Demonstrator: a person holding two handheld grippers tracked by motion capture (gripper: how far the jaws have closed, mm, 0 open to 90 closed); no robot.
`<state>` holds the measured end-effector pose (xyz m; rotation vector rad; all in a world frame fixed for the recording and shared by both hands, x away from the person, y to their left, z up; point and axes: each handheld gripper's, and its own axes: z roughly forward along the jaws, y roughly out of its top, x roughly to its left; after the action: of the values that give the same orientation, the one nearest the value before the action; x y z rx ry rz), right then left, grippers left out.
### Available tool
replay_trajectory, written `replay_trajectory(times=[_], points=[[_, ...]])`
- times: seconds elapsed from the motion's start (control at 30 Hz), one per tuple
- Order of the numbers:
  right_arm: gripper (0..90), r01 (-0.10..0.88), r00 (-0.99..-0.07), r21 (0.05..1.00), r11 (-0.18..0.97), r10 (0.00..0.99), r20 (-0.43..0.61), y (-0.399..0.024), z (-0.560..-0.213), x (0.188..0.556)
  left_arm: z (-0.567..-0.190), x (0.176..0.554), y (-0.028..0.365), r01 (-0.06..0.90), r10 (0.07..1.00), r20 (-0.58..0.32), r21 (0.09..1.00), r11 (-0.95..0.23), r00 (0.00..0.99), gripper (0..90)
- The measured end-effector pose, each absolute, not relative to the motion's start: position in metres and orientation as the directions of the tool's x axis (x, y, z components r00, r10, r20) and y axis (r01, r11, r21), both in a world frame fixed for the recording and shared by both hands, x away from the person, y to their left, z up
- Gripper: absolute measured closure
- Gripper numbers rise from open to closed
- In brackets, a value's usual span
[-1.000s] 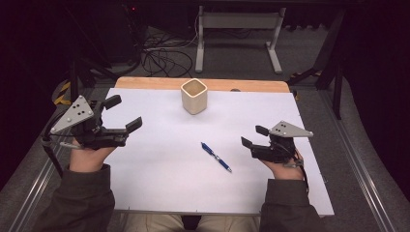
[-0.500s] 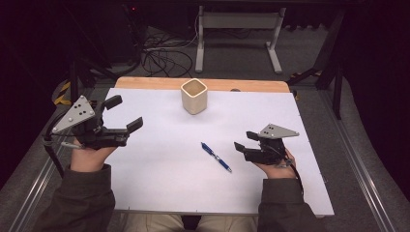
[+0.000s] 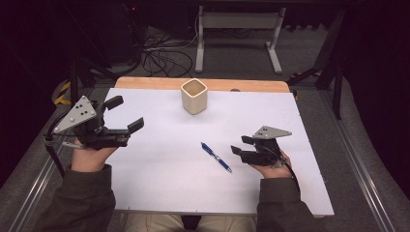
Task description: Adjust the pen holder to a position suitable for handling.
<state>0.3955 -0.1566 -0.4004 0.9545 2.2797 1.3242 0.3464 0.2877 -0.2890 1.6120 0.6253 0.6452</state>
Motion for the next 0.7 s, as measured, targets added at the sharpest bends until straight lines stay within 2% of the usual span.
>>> replay_trajectory(times=[0.7], points=[[43.8, 0.430, -0.754, 0.803, 0.412, 0.653, 0.069, -0.140, -0.421, 0.403, -0.291, 0.347, 0.285, 0.054, 0.704, 0.050, 0.991, -0.126, 0.708, 5.9]])
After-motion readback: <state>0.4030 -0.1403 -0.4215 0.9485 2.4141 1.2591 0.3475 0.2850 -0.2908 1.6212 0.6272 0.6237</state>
